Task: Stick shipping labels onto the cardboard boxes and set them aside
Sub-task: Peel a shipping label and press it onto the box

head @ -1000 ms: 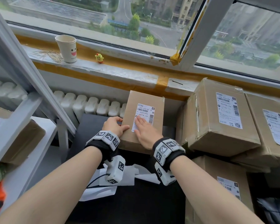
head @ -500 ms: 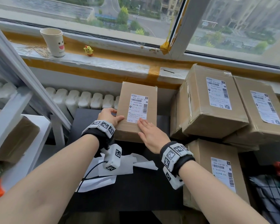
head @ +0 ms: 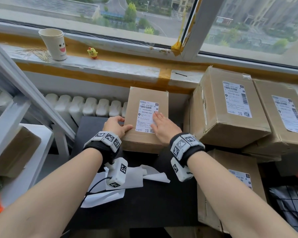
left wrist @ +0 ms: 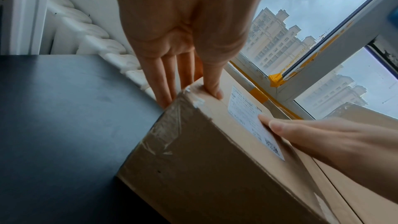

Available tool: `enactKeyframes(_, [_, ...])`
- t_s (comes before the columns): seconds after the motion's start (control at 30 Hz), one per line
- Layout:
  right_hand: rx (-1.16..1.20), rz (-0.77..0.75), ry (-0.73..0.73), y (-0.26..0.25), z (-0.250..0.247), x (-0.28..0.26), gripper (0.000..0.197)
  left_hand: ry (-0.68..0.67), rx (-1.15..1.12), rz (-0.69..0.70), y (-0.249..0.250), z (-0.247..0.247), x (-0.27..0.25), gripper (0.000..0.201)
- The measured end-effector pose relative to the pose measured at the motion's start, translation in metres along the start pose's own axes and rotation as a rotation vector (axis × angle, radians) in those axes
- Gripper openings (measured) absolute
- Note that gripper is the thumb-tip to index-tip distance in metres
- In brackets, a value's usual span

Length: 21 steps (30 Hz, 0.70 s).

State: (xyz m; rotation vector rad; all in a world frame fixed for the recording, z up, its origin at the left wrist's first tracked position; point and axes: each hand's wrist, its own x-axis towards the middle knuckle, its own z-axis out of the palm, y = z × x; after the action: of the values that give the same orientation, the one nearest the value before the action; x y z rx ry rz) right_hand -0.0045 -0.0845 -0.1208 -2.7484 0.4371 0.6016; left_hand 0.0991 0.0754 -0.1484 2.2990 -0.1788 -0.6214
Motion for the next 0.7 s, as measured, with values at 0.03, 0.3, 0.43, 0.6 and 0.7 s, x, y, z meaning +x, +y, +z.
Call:
enactKeyframes(0.03, [-0.004, 0.004, -0.011, 0.001, -0.006, 0.007, 0.056, -0.004, -0.002, 0.000, 0.000, 0.000, 0.000, 0.036])
enactKeyframes(0.3, [0.010, -0.001, -0.066, -0.013, -0.034, 0.048, 0.058, -0.027, -0.009, -0.011, 0.002, -0.003, -0.001, 0.034])
enactKeyframes(0.43, [0.057, -0.058, -0.061, -0.029, -0.029, 0.062, 0.058, -0.033, -0.016, -0.027, 0.004, -0.004, -0.002, 0.036])
enactKeyframes(0.6, [0.053, -0.147, -0.025, -0.027, -0.011, 0.032, 0.056, -0.035, -0.029, -0.047, 0.004, -0.004, -0.001, 0.033])
enactKeyframes(0.7, [0.042, -0.219, -0.011, -0.032, 0.011, 0.001, 0.055, -0.044, -0.044, -0.052, 0.003, -0.003, 0.000, 0.035])
